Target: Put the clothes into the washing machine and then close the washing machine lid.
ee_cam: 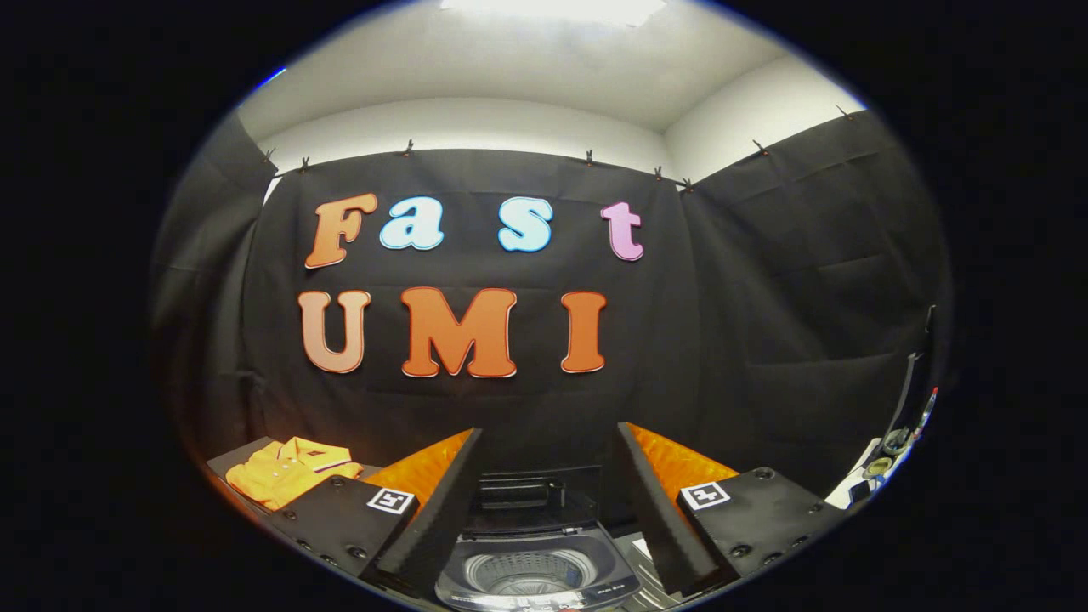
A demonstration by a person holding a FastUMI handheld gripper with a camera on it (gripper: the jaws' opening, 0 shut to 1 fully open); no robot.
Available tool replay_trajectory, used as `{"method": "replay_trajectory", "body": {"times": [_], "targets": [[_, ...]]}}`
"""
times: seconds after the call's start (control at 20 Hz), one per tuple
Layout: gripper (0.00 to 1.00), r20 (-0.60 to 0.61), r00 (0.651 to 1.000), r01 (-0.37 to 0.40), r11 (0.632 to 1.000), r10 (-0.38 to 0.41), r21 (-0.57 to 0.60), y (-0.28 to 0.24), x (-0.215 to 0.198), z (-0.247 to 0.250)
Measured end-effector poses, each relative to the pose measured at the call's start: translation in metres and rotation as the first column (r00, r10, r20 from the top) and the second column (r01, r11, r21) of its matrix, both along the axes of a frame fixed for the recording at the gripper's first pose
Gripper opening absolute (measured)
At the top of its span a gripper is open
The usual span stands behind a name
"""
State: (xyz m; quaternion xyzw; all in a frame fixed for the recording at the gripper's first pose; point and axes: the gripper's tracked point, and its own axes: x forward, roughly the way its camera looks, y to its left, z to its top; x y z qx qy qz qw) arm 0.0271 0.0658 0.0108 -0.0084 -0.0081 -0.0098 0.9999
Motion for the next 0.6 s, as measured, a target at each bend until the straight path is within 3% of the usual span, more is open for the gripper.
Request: {"method": "replay_trajectory", "body": {"times": [0.3,0.6], "targets": [[0.98,-0.013,0.991,-0.132,0.991,0.132,-0.028,0.109,0.029,0.006],[0.98,-0.032,0.957,-0.288,0.958,0.288,0.005,0.235,0.046,0.002]]}}
